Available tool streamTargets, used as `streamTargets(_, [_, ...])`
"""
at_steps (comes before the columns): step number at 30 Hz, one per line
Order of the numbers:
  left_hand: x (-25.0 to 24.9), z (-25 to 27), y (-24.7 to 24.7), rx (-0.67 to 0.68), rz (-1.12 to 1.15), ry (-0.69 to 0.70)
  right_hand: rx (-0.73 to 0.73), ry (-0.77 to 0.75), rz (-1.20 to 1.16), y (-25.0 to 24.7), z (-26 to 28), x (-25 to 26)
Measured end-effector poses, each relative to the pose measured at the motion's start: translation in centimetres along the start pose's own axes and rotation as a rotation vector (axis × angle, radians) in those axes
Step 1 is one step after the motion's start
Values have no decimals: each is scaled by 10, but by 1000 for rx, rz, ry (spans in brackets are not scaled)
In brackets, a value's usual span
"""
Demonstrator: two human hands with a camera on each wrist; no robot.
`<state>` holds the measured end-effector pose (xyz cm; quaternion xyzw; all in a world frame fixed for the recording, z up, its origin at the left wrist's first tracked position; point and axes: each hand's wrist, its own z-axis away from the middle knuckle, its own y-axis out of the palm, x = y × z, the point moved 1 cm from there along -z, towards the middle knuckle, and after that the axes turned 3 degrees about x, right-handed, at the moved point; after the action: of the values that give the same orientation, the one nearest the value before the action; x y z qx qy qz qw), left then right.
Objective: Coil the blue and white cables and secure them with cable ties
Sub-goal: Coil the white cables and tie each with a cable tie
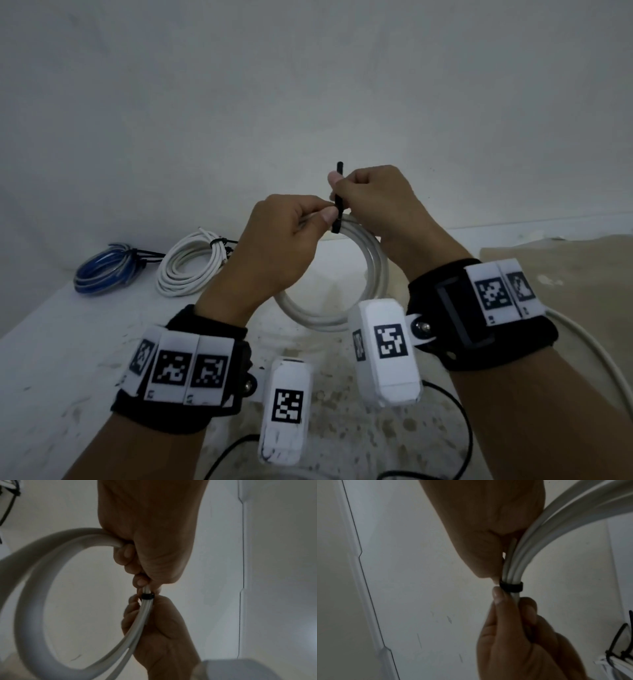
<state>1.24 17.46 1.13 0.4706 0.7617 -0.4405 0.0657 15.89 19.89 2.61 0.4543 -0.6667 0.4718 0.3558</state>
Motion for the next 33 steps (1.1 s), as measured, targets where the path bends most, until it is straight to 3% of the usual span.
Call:
streamTargets(2, [1, -1, -1, -17, 41, -85, 151, 48, -62, -3, 3, 3])
streamTargets(4, [2, -1, 0, 6, 82, -160, 211, 55, -111, -5, 6, 4])
streamTargets(6, [2, -1, -1, 48, 104, -186, 179, 20, -123, -4, 6, 4])
streamTargets(10, [1, 0, -5, 74, 50, -77, 97, -22, -90, 2, 1, 0])
streamTargets(15, [4, 1, -6, 71, 7, -42, -15, -25, -54, 13, -3, -2])
streamTargets(22, [8, 1, -2, 63, -9, -54, -104, -68, 17, 17, -3, -5])
streamTargets(26, [15, 2, 5, 79, -79, -48, -120, 4, -25, 23, -6, -18])
streamTargets(30, [16, 5, 5, 127, -68, -131, -34, 71, -140, 24, 1, -20])
streamTargets(33, [9, 7, -13, 159, -26, -199, 194, 70, -272, 23, 14, -8])
